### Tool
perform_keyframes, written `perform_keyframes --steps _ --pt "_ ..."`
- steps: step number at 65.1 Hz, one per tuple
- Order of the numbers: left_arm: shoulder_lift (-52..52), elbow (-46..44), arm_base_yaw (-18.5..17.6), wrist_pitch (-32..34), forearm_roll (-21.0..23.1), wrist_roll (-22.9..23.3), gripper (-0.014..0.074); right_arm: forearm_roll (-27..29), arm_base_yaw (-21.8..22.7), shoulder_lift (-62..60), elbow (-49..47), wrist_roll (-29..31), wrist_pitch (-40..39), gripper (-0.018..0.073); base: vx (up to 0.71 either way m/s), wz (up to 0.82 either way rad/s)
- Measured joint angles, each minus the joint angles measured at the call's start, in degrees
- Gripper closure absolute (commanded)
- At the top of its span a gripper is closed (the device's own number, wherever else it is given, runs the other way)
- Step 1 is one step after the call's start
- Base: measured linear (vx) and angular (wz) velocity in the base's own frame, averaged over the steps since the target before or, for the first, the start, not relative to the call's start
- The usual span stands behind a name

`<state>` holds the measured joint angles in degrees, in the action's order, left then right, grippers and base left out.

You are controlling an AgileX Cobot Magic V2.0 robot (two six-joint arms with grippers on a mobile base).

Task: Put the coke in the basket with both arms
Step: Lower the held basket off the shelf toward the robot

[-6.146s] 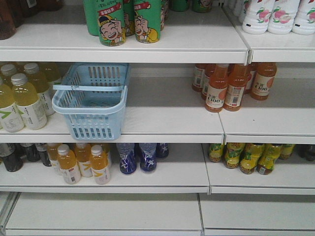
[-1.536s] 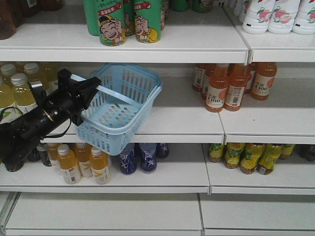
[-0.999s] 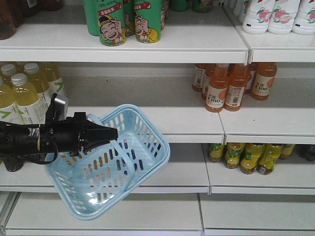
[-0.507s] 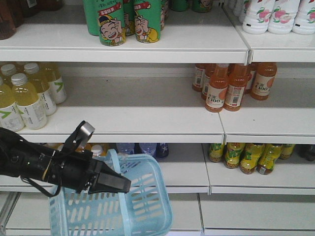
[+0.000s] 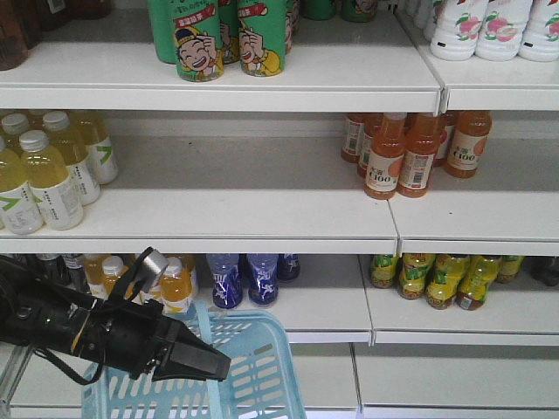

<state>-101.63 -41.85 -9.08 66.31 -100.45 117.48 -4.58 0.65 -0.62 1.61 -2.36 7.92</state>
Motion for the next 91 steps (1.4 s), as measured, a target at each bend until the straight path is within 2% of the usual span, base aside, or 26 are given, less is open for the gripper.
perform_keyframes --steps 19,91 --pt "0.0 0.02 -3.53 0.17 0.88 -0.61 0.0603 0.0 0.0 0.0 0.0 0.0 0.0 0.0568 0.0 0.0" --pt "0.0 0.02 -3.53 0.02 0.94 -1.02 0.0603 0.0 0.0 0.0 0.0 0.0 0.0 0.0568 0.0 -0.01"
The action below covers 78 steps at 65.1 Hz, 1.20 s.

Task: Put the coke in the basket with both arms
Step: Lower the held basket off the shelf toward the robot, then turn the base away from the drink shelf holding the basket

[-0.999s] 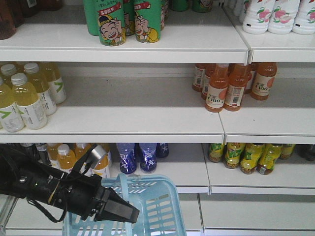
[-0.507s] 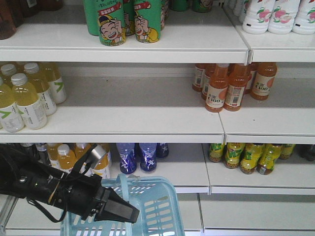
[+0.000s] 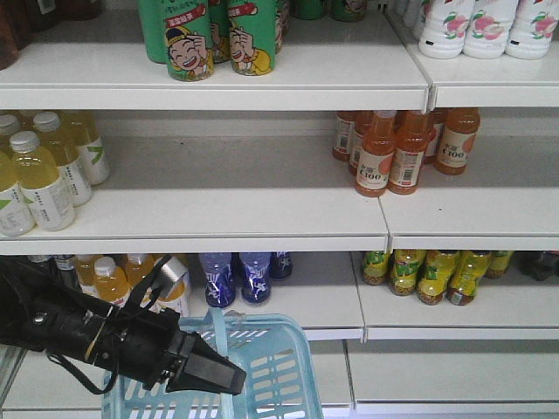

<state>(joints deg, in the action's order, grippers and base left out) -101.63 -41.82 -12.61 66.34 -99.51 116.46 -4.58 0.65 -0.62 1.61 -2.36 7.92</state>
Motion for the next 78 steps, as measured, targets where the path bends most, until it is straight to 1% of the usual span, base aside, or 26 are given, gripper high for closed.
perform_keyframes --steps 22,78 --pt "0.0 0.0 0.0 0.0 0.0 0.0 0.0603 0.0 0.0 0.0 0.0 0.0 0.0 0.0568 -0.05 -0.29" --pt "0.0 0.0 0.0 0.0 0.0 0.0 0.0603 0.0 0.0 0.0 0.0 0.0 0.0 0.0568 -0.08 -0.5"
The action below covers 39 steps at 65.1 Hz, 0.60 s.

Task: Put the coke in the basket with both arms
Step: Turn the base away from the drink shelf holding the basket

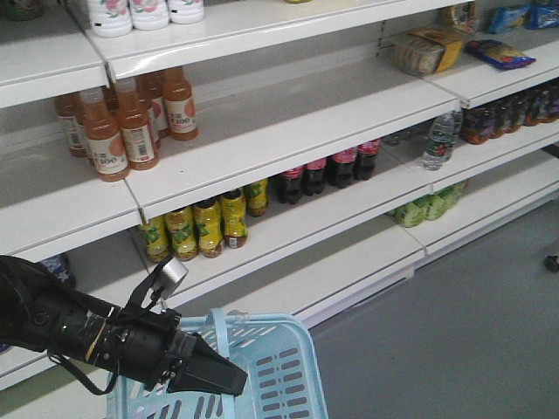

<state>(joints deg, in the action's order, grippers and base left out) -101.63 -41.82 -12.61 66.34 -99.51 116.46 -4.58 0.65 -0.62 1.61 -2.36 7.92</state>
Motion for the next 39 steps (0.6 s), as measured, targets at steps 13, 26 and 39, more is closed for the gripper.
perform_keyframes --steps 13,26,39 --pt "0.0 0.0 0.0 0.0 0.0 0.0 0.0603 0.0 0.0 0.0 0.0 0.0 0.0 0.0568 -0.08 -0.46" --pt "0.0 0.0 0.0 0.0 0.0 0.0 0.0603 0.0 0.0 0.0 0.0 0.0 0.0 0.0568 -0.08 -0.52" --pt "0.0 0.0 0.0 0.0 0.0 -0.02 0.0603 0.0 0.0 0.0 0.0 0.0 0.0 0.0568 -0.08 -0.52"
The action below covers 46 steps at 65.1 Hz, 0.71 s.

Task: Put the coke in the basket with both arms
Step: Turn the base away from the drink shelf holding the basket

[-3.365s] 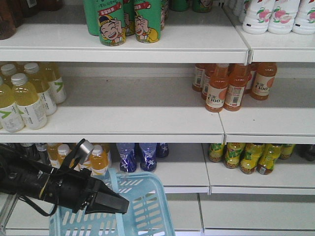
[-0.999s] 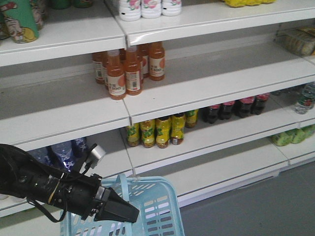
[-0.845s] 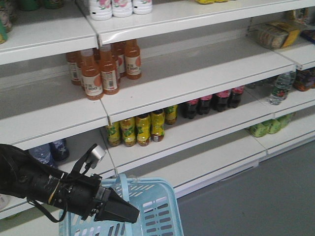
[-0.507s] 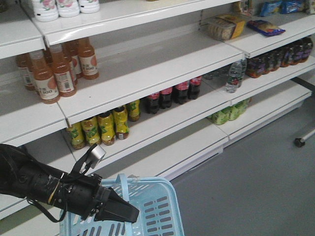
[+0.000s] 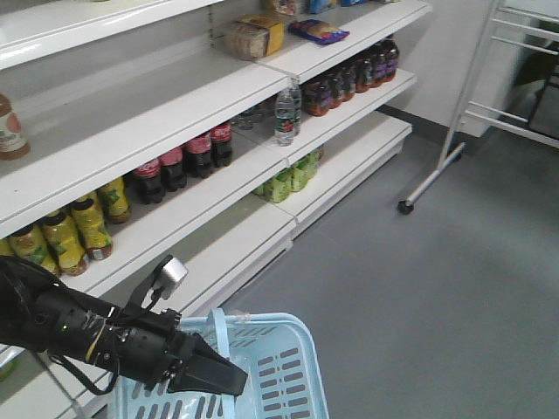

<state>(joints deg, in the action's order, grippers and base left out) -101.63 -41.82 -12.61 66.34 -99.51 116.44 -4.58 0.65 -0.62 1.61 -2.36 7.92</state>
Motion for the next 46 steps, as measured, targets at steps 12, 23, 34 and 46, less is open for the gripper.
perform_keyframes --steps 12,23,34,46 --pt "0.0 0.0 0.0 0.0 0.0 0.0 0.0603 0.0 0.0 0.0 0.0 0.0 0.0 0.0568 -0.08 -0.47" --pt "0.0 0.0 0.0 0.0 0.0 0.0 0.0603 0.0 0.0 0.0 0.0 0.0 0.0 0.0568 -0.06 -0.44" --pt "0.0 0.0 0.0 0.0 0.0 0.0 0.0603 0.0 0.0 0.0 0.0 0.0 0.0 0.0568 -0.05 -0.44" --pt "0.0 0.0 0.0 0.0 0.0 0.0 0.0603 0.0 0.0 0.0 0.0 0.0 0.0 0.0568 -0.03 -0.47"
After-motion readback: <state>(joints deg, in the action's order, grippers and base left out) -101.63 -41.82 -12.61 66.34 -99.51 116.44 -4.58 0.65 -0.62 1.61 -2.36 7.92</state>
